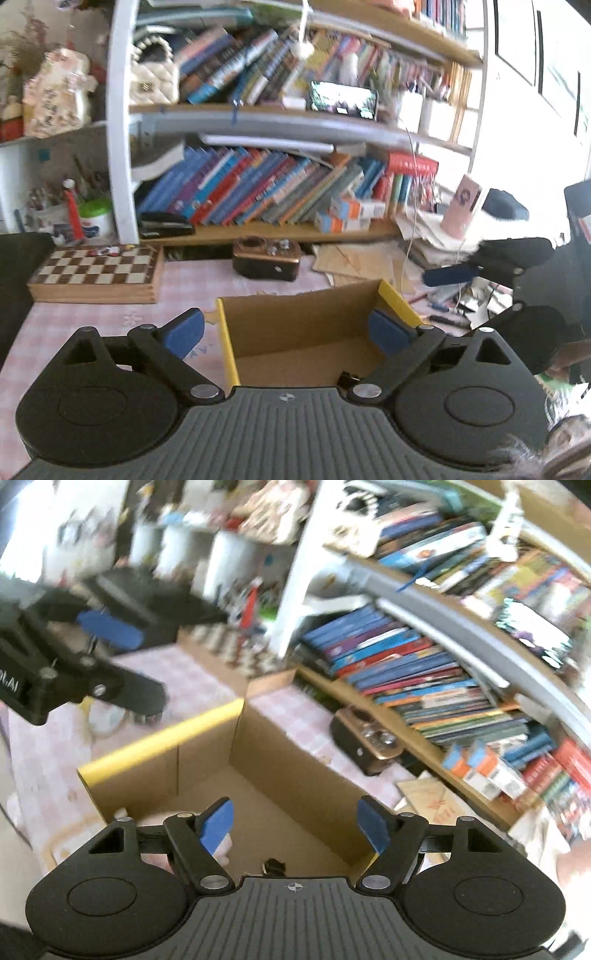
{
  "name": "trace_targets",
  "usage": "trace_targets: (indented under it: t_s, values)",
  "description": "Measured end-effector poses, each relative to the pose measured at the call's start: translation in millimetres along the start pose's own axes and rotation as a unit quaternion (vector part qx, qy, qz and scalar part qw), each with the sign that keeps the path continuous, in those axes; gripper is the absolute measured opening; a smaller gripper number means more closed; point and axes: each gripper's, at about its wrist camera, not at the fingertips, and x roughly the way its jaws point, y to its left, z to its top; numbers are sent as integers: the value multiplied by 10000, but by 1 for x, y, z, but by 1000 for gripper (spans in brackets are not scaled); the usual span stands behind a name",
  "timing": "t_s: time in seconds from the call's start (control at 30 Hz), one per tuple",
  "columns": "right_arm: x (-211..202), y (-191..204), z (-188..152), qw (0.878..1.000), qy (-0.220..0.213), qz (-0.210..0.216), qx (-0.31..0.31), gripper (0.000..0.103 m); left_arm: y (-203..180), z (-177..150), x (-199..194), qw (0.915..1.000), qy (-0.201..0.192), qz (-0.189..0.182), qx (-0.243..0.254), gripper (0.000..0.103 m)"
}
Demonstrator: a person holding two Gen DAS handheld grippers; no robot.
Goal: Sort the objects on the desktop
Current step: 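Withdraw both grippers from the box and move back toward the table items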
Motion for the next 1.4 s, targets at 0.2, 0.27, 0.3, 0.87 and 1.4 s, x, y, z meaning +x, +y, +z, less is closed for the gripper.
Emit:
trace_targets:
  t_s: [0.2,0.27,0.3,0.87,1.4]
  values:
    - [-37,8,-8,9934,-391,-499,960,80,6,-23,-43,9993,-307,177,-97,101]
    - [-43,12,-12,9885,-461,-667,1274,82,9,-32,-56,9989,-379,244,-100,101]
    - [-46,14,-15,9855,-480,-761,1441,82,11,-36,-62,9987,-408,282,-106,102]
    - [-84,132,-57,9472,-306,-1733,2681,84,71,-112,-141,9962,-325,698,-397,103]
    - [-82,253,-80,9424,386,-1642,2887,89,104,-183,-190,9973,297,658,-150,103]
